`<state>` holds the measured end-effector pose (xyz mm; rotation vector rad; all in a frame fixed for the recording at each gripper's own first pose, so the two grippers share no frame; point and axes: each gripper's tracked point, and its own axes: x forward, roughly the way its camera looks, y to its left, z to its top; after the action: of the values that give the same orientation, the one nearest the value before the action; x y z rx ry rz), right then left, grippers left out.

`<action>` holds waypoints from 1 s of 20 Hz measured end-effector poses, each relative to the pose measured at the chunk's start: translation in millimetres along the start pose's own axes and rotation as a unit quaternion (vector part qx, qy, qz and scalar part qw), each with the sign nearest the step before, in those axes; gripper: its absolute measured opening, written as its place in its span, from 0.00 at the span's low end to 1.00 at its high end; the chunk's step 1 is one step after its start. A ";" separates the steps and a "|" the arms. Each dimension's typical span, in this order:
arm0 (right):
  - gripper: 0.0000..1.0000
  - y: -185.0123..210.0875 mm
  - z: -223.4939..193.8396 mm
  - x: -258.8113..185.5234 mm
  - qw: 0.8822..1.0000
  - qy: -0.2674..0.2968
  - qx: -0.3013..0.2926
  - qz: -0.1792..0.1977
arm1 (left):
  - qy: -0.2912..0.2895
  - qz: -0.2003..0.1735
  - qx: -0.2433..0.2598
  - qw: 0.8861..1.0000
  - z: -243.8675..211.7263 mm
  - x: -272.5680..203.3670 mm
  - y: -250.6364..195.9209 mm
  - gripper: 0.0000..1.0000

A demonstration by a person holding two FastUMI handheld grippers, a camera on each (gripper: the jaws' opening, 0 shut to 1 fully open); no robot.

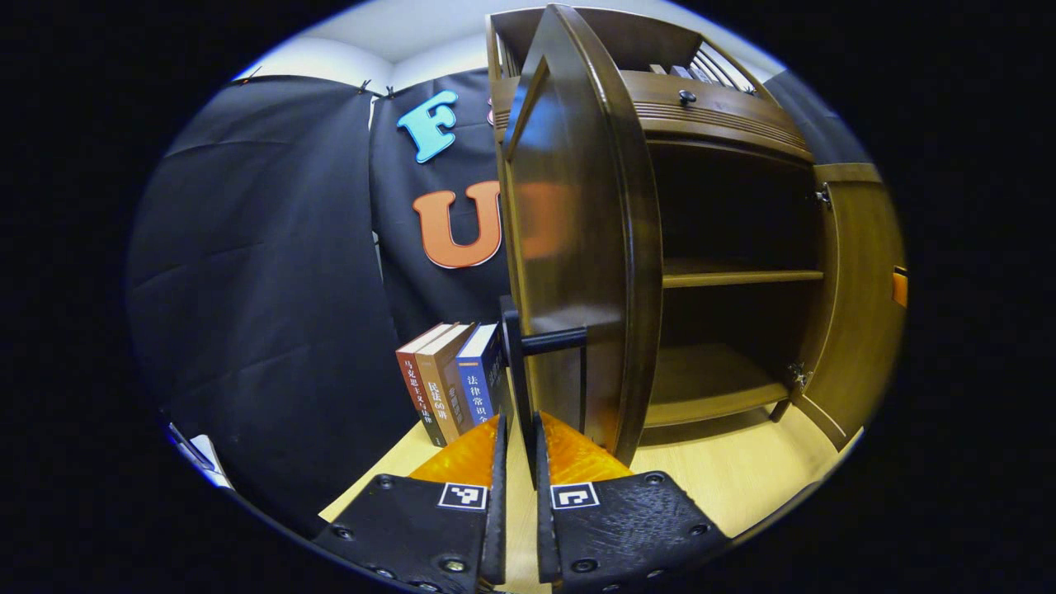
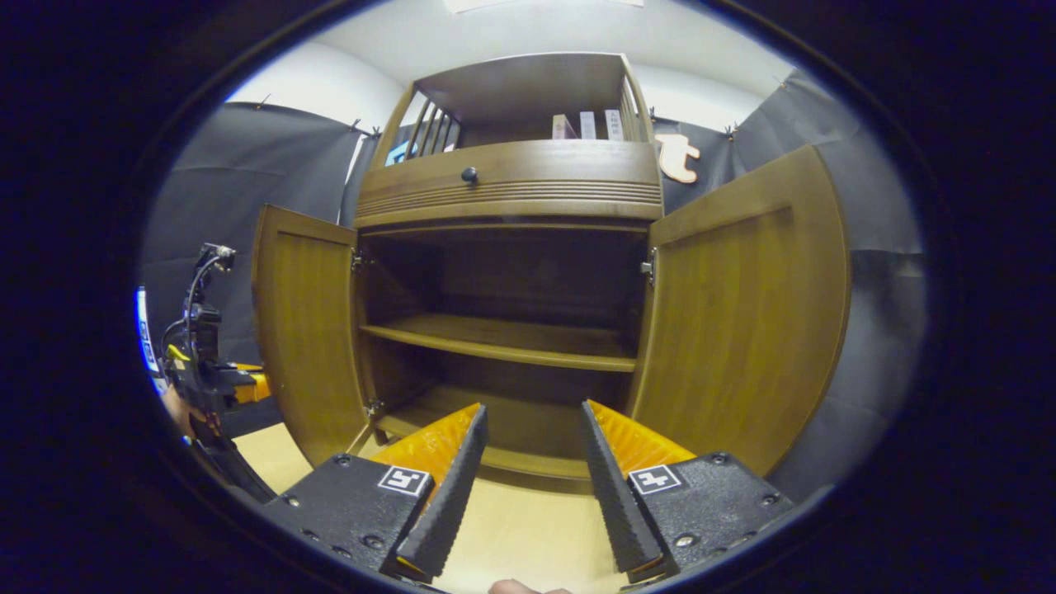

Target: Open the right door of the double-door shoe cabinet with the right hand, and open the left door with the left hand.

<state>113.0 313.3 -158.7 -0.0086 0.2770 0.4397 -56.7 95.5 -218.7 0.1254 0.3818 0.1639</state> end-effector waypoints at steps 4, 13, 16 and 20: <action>0.74 7.0 6.9 3.0 1.000 -0.005 -0.011 0.003 | 0.001 -0.004 -0.006 1.000 -4.0 1.5 15.5 0.19; 0.75 20.1 2.2 12.8 1.000 0.008 -0.018 0.020 | 0.010 -0.013 -0.046 0.999 -8.3 -8.2 34.9 0.20; 0.75 19.9 2.3 15.8 0.999 0.008 -0.021 0.023 | 0.014 0.003 -0.034 0.999 -13.9 -15.0 46.3 0.19; 0.75 21.3 2.6 18.7 0.999 0.008 -0.018 0.032 | 0.027 0.035 -0.028 0.999 -25.0 -24.7 62.5 0.15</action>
<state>121.0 340.6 -160.1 -0.0389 0.2853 0.5078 -97.3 154.5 -223.3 0.0783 0.4262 0.2469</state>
